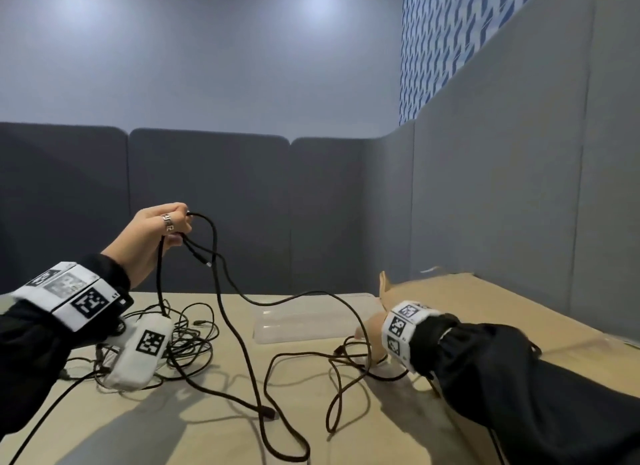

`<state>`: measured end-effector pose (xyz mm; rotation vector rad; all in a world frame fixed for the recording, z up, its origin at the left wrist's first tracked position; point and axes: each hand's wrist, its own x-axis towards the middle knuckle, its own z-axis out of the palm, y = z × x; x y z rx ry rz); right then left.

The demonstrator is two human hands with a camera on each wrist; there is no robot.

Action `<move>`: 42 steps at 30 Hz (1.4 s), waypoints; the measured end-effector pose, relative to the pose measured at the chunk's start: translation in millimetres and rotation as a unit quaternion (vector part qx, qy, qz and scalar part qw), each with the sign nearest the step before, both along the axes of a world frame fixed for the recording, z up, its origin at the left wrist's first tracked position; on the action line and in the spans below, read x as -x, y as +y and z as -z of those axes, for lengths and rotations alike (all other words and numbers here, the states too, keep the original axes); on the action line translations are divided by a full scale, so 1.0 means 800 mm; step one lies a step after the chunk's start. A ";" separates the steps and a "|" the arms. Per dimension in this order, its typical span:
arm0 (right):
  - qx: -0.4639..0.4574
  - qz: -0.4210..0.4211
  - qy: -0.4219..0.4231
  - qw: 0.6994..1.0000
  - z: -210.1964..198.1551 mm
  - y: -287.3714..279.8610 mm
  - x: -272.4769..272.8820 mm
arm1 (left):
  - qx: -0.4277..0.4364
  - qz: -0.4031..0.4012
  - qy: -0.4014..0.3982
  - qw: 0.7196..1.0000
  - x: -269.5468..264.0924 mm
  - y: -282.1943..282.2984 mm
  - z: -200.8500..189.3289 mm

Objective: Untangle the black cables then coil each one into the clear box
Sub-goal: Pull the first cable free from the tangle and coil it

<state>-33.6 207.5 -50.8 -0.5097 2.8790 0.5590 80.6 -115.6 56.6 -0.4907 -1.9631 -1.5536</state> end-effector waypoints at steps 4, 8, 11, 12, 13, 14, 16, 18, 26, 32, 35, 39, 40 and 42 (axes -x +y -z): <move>0.118 0.024 0.009 0.993 -0.023 0.004 -0.002 | -0.003 -0.005 0.009 1.000 -0.001 -0.008 -0.002; 0.436 0.085 0.196 0.874 -0.098 0.050 0.006 | 0.056 -0.015 0.006 0.998 -0.002 -0.004 0.009; 0.679 0.108 0.252 0.681 -0.147 0.087 0.011 | 0.106 -0.008 0.009 0.994 -0.001 0.014 0.022; 0.753 0.113 0.244 0.600 -0.159 0.093 0.010 | 0.133 -0.008 0.002 0.991 0.001 0.020 0.026; 0.814 0.111 0.228 0.522 -0.169 0.097 0.008 | 0.175 -0.016 -0.011 0.984 0.006 0.024 0.030; 0.857 0.101 0.210 0.461 -0.179 0.099 0.005 | 0.239 -0.036 -0.029 0.970 0.011 0.027 0.034; 0.892 0.076 0.198 0.399 -0.197 0.100 -0.008 | 0.394 -0.102 -0.092 0.909 0.022 0.031 0.036; 0.892 0.041 0.199 0.404 -0.212 0.099 -0.023 | 0.547 -0.146 -0.166 0.807 0.023 0.050 0.038; 0.853 -0.119 0.077 0.501 -0.230 0.050 -0.095 | 0.270 0.019 -0.135 0.953 0.054 0.187 0.038; 0.850 -0.154 0.083 0.496 -0.241 0.049 -0.121 | 0.301 0.125 -0.159 0.932 0.064 0.251 0.048; 0.826 -0.141 0.119 0.532 -0.229 0.059 -0.119 | 0.271 0.158 -0.151 0.937 0.056 0.253 0.039; 0.685 -0.103 0.119 0.712 -0.180 0.059 -0.106 | 0.027 0.188 -0.117 0.975 0.042 0.245 0.003; 0.635 -0.105 0.077 0.762 -0.164 0.057 -0.102 | -0.028 0.200 -0.100 0.974 0.039 0.241 -0.008; 0.530 -0.118 -0.027 0.839 -0.132 0.048 -0.091 | -0.112 0.219 -0.069 0.967 0.034 0.232 -0.032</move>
